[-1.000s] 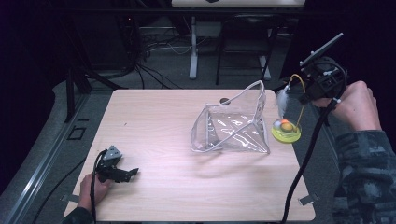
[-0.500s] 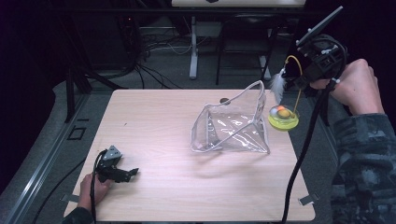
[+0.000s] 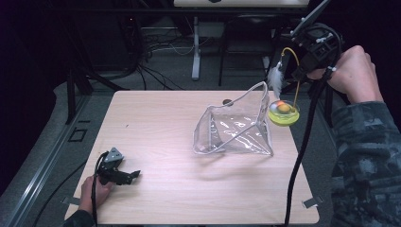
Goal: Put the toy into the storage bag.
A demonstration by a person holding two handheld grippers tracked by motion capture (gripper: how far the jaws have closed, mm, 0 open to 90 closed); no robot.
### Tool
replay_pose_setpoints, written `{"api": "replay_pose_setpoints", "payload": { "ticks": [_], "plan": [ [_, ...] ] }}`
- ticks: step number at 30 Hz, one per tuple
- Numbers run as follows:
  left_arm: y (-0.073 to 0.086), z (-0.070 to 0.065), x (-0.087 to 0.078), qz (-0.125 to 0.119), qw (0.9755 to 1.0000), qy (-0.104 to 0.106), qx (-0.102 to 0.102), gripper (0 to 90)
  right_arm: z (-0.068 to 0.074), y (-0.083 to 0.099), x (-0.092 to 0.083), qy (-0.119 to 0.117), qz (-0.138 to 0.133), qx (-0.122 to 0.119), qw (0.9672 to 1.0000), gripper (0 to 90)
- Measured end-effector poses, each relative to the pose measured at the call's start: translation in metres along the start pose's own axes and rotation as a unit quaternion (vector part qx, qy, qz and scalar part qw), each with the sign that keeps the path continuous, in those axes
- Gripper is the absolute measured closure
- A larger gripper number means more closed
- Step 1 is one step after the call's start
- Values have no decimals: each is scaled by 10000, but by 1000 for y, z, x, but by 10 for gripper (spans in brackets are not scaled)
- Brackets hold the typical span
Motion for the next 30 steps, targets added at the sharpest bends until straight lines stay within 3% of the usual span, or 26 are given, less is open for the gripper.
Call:
{"api": "replay_pose_setpoints", "payload": {
  "ticks": [13,30],
  "plan": [
    [0,0,0,1,10000,1,1,5,15,-22,1,24,-4,-129,9999,879],
    [0,0,0,0,10000,0,0,5,62,-48,7,-207,-73,-514,9984,878]
  ]
}}
Point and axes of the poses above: each handheld gripper's, and its own axes: x roughly forward along the jaws, y roughly out of its underside, z roughly to its left, the point moved 3 cm from there along x, roughly forward along the jaws, and after that the axes turned 14 degrees about x, right-handed, at the moved point
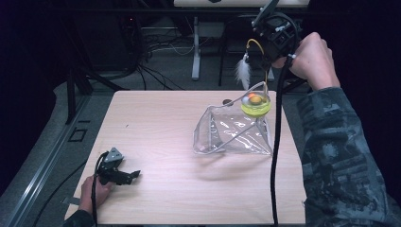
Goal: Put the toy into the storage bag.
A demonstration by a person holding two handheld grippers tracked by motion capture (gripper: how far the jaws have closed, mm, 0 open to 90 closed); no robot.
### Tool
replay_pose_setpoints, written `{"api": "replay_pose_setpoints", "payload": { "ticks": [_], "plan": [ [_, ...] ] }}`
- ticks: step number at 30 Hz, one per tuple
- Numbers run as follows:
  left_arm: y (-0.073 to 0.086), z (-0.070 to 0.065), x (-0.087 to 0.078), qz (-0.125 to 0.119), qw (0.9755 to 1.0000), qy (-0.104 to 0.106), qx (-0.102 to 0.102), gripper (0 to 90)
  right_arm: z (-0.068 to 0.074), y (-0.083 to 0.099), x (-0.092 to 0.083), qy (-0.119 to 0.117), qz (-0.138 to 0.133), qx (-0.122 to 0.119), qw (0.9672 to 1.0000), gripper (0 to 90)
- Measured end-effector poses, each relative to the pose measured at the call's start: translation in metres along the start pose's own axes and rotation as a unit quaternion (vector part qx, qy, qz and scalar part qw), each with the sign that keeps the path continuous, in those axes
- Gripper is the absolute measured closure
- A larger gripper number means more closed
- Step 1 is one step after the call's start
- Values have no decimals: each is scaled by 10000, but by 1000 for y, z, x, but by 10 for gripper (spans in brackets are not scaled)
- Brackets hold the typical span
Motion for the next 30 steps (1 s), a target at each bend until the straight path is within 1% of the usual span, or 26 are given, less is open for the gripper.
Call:
{"api": "replay_pose_setpoints", "payload": {
  "ticks": [5,6,7,14,17,20,23,25,26,28,30],
  "plan": [
    [0,0,0,1,10000,1,-1,5,12,-5,4,-86,-43,-34,9999,878],
    [0,0,0,1,10000,1,-1,5,12,-5,4,-86,-43,-34,9999,878],
    [0,0,0,0,10000,1,0,5,17,-8,6,-106,-31,-70,9999,878],
    [0,0,0,0,10000,1,1,5,26,-13,13,-176,-11,-96,9998,878],
    [0,0,0,0,10000,1,1,5,31,-13,21,-210,57,-141,9997,878],
    [0,0,0,1,10000,1,1,5,32,-13,25,-233,72,-159,9996,878],
    [0,0,0,0,10000,1,0,5,33,-11,30,-258,107,-164,9995,878],
    [0,0,0,2,10000,0,1,5,34,-8,37,-294,134,-141,9994,877],
    [0,0,0,0,10000,-1,0,5,34,-8,37,-294,134,-141,9994,877],
    [0,0,0,1,10000,1,1,5,33,-5,42,-328,121,-97,9993,877],
    [0,0,0,0,10000,0,-1,5,31,-1,51,-354,198,-79,9991,877]
  ]
}}
Point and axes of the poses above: each handheld gripper's, and its own axes: x roughly forward along the jaws, y roughly out of its underside, z roughly to its left, the point moved 3 cm from there along x, roughly forward along the jaws, and after that the axes turned 14 degrees about x, right-handed, at the moved point
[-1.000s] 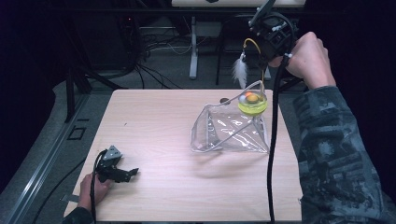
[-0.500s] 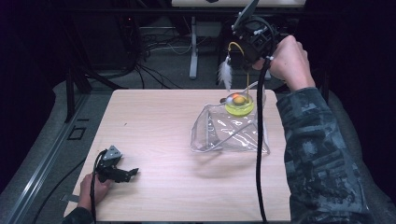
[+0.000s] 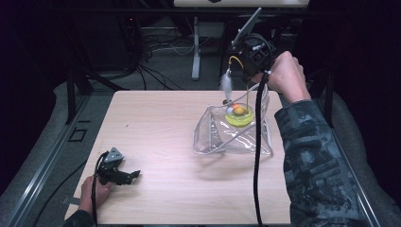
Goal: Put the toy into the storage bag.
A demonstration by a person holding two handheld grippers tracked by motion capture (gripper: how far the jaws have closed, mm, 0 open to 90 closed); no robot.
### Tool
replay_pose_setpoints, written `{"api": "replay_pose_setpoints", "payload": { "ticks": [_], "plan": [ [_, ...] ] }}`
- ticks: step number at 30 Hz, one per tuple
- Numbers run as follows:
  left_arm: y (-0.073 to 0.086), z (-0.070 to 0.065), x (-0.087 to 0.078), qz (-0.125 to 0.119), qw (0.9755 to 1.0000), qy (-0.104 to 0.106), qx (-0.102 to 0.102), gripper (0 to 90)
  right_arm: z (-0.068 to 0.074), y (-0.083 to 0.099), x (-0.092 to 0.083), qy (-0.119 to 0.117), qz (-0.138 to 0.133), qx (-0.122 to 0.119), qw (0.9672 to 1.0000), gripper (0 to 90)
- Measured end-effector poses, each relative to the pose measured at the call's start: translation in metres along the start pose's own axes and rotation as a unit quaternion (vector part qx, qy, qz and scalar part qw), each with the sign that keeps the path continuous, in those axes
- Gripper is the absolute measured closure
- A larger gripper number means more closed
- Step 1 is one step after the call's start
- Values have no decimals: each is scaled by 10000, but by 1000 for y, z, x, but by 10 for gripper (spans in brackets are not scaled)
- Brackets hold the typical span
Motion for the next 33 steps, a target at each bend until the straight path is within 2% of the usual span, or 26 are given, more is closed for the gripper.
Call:
{"api": "replay_pose_setpoints", "payload": {
  "ticks": [18,21,26,30,33],
  "plan": [
    [0,0,0,-1,10000,-1,0,5,-12,13,38,-123,132,102,9998,877],
    [0,0,0,-1,10000,0,0,5,-17,17,51,-174,187,150,9996,877],
    [0,0,0,1,10000,1,2,5,-21,22,62,-182,270,206,9993,877],
    [0,0,0,0,10000,0,2,5,-23,26,70,-132,313,190,9992,878],
    [0,0,0,-1,10000,0,0,5,-25,29,77,-20,223,177,9996,878]
  ]
}}
Point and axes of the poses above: each handheld gripper's, and its own axes: x roughly forward along the jaws, y roughly out of its underside, z roughly to its left, the point moved 3 cm from there along x, roughly forward along the jaws, and after that the axes turned 14 degrees about x, right-handed, at the moved point
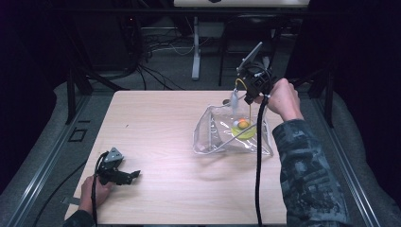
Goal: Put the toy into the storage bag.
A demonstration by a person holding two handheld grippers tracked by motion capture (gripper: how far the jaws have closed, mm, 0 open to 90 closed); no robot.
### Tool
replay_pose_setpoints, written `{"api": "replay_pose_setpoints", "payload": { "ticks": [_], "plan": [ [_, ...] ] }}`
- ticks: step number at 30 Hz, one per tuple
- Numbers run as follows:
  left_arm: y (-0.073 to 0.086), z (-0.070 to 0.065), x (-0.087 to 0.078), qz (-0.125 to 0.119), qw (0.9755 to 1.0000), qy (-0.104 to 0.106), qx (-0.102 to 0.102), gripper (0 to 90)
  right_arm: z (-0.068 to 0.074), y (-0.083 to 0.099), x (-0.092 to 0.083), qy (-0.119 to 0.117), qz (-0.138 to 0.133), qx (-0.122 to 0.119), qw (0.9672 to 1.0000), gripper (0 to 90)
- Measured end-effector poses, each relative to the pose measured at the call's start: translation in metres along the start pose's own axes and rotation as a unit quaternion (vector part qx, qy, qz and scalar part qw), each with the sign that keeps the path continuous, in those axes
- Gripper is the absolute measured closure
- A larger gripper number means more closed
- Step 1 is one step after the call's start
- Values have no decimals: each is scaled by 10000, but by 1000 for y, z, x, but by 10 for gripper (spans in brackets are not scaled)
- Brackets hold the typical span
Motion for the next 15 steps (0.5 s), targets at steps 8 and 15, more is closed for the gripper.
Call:
{"api": "replay_pose_setpoints", "payload": {
  "ticks": [8,15],
  "plan": [
    [0,0,0,1,10000,1,1,5,-4,7,18,28,50,68,10000,877],
    [0,0,0,0,10000,0,-1,5,-8,12,30,58,86,83,9999,878]
  ]
}}
Point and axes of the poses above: each handheld gripper's, and its own axes: x roughly forward along the jaws, y roughly out of its underside, z roughly to its left, the point moved 3 cm from there along x, roughly forward along the jaws, and after that the axes turned 14 degrees about x, right-handed, at the moved point
